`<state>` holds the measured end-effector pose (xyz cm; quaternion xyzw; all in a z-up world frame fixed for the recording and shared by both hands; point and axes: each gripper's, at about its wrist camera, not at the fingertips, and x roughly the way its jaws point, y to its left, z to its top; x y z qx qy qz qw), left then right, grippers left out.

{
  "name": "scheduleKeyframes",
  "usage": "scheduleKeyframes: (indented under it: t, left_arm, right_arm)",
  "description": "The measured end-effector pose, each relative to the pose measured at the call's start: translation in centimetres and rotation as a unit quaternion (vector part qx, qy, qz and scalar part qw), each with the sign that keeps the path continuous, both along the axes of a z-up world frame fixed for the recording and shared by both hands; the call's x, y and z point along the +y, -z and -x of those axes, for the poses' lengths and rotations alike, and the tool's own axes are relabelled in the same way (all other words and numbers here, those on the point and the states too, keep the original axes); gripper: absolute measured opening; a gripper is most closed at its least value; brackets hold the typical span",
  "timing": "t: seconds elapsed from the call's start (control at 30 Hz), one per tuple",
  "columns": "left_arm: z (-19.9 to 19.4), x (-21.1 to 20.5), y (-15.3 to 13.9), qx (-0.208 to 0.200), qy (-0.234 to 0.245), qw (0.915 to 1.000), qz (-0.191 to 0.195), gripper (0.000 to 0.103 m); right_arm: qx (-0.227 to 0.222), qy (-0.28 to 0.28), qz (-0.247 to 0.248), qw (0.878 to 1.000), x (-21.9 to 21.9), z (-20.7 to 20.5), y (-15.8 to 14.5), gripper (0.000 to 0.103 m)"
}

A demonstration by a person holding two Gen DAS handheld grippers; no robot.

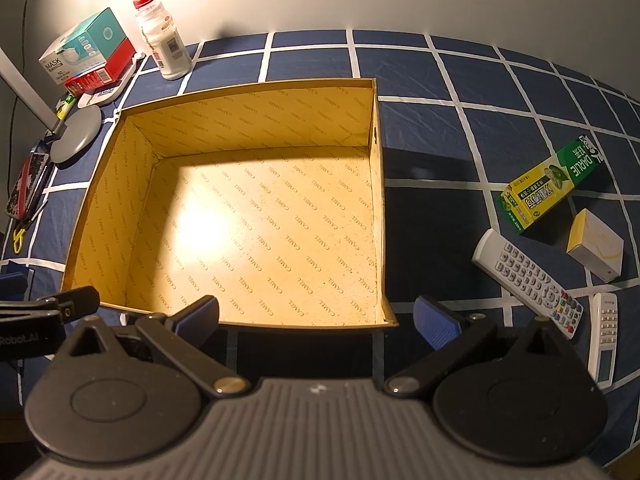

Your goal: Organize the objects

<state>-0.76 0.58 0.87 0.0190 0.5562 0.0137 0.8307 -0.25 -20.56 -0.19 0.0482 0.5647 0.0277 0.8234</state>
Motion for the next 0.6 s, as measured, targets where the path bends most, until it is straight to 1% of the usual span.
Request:
scheduleKeyframes:
  t: [0.3,0.6]
  left_arm:
    - [0.2,-0.8,0.1,0.001,0.017,0.9999,0.0,0.103]
    - [0.2,-2.4,0.5,0.005,0.058,0.9983,0.005,0.103]
  right_arm:
    - [0.003,0.015,-0.004,1.0,-0.7,0.5,0.1,0.103]
    - [0.008,0.057,-0.007,0.998,-2.3,1.9,0.4,0.103]
